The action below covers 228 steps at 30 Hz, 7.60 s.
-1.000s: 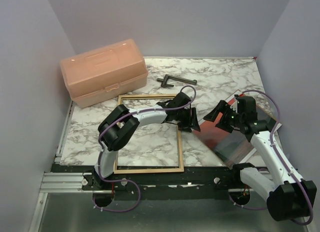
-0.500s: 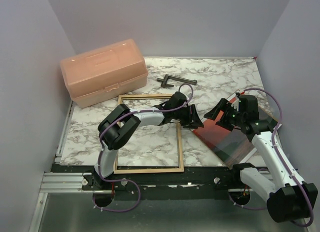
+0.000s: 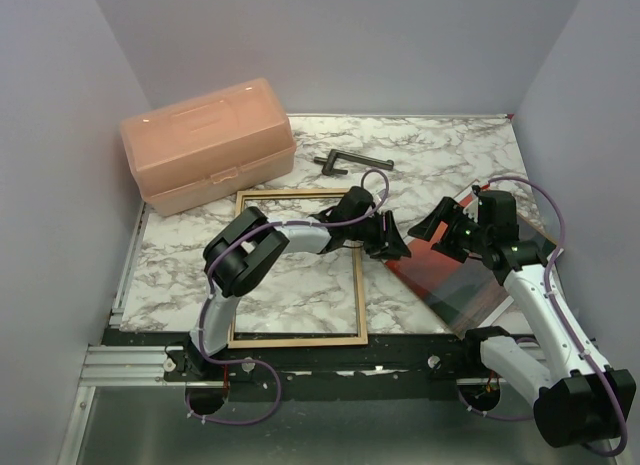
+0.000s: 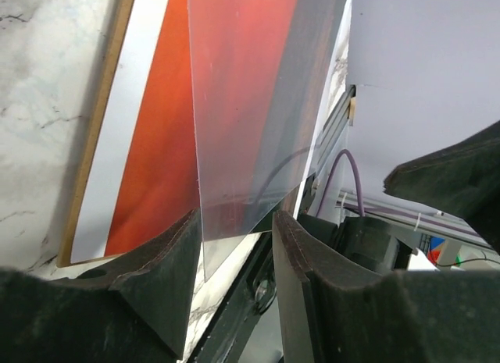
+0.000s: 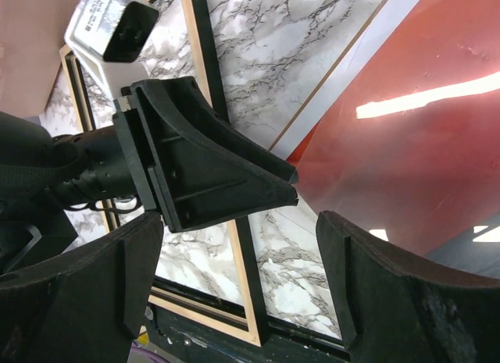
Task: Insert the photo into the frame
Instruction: Pick up the photo frame item at the center of the board, then adjust the photo frame at the center of the board.
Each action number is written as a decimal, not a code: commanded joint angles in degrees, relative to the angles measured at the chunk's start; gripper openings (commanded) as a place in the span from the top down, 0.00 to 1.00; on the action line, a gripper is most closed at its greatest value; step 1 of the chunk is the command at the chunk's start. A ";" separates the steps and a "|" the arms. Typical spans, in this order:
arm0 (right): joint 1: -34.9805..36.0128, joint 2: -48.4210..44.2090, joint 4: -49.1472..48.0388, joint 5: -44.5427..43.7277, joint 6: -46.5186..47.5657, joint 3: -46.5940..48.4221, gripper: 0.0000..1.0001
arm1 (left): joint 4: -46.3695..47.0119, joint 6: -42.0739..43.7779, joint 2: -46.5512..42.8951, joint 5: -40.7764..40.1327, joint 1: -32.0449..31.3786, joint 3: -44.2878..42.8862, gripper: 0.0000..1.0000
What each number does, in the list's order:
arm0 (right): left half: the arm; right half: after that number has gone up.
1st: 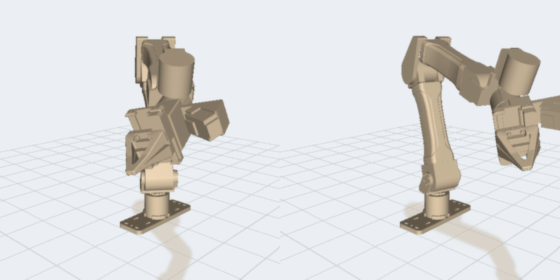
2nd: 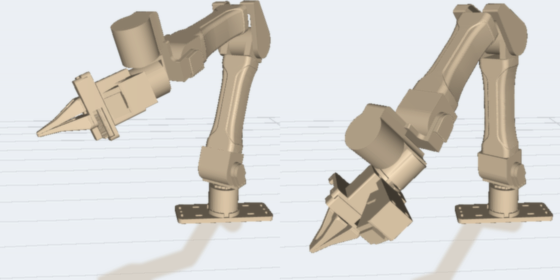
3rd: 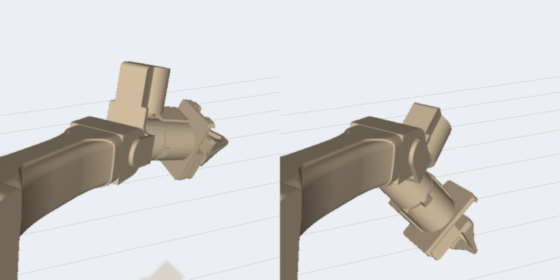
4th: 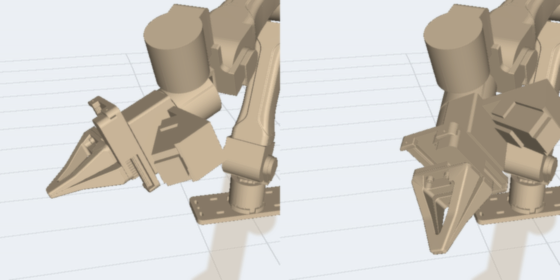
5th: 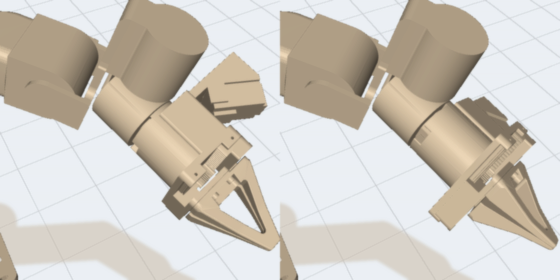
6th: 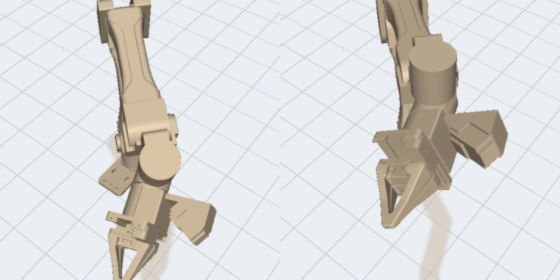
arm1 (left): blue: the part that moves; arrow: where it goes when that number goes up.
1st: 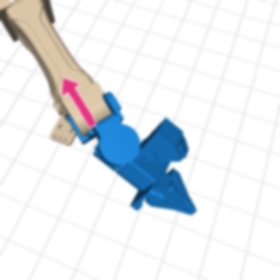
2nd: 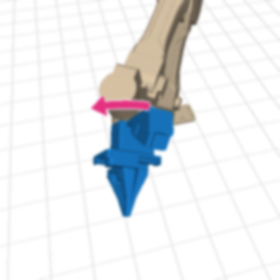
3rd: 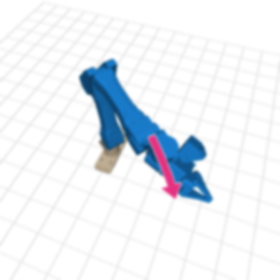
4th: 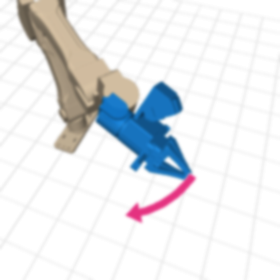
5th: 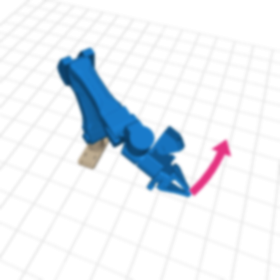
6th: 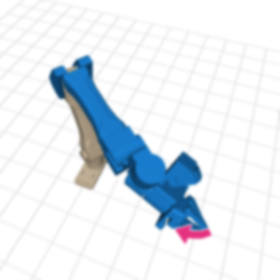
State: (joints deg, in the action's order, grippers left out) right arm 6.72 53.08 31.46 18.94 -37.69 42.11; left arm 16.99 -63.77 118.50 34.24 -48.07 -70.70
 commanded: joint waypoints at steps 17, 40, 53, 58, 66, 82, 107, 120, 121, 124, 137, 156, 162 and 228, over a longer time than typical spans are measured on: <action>-0.33 -1.35 1.06 1.72 -0.72 2.01 0.13 | -8.12 2.95 6.94 1.59 -2.37 -10.13 0.62; -0.34 -0.74 1.54 3.83 -0.26 4.72 0.13 | -9.23 4.80 -0.78 -3.33 -2.80 -5.30 1.00; -0.33 0.64 1.16 6.56 2.47 5.04 0.13 | -4.12 4.28 -23.51 -10.90 3.87 20.62 1.00; -0.39 1.64 0.13 8.16 3.29 3.77 0.13 | -4.43 3.74 -33.89 -14.01 6.74 31.36 1.00; -0.34 3.44 -2.58 10.61 3.32 0.72 0.13 | -17.49 4.24 -53.51 -22.17 9.92 43.62 1.00; -0.39 6.57 -4.92 8.83 4.05 -2.18 0.13 | -48.54 5.29 -84.81 -33.28 13.80 55.78 1.00; -0.31 23.26 -20.07 21.29 4.38 -7.31 0.15 | -49.08 8.31 -80.13 -30.54 13.89 47.73 0.09; -0.38 41.07 -30.17 30.38 3.63 -1.40 0.36 | -45.31 9.01 -77.50 -28.19 13.88 48.58 0.09; -0.31 42.15 -30.80 30.91 3.67 -1.26 0.39 | -45.14 9.10 -77.29 -28.10 13.88 48.63 0.09; -0.31 45.11 -34.18 33.84 2.99 -1.30 0.44 | -44.00 9.10 -76.31 -27.88 13.88 49.35 0.10; 0.03 50.73 -52.50 44.33 -7.13 -4.58 0.57 | -41.37 10.13 -72.27 -25.54 13.88 49.60 0.12; 4.85 56.87 -53.82 42.06 -6.86 -3.19 0.62 | -40.15 10.60 -72.20 -24.84 13.88 50.02 0.13; 5.57 55.24 -54.51 41.73 -8.29 -3.08 0.85 | -40.17 11.17 -72.24 -24.57 13.91 49.76 0.13; 5.22 3.32 17.23 -26.63 11.93 39.90 0.99 | -41.05 12.55 -11.85 -28.09 -8.56 -0.32 0.97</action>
State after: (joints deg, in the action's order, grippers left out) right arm 12.01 57.32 49.63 -6.28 -26.81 81.36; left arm -23.81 -51.96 107.18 7.31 -56.12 -69.49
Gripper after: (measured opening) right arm 0.049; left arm 0.145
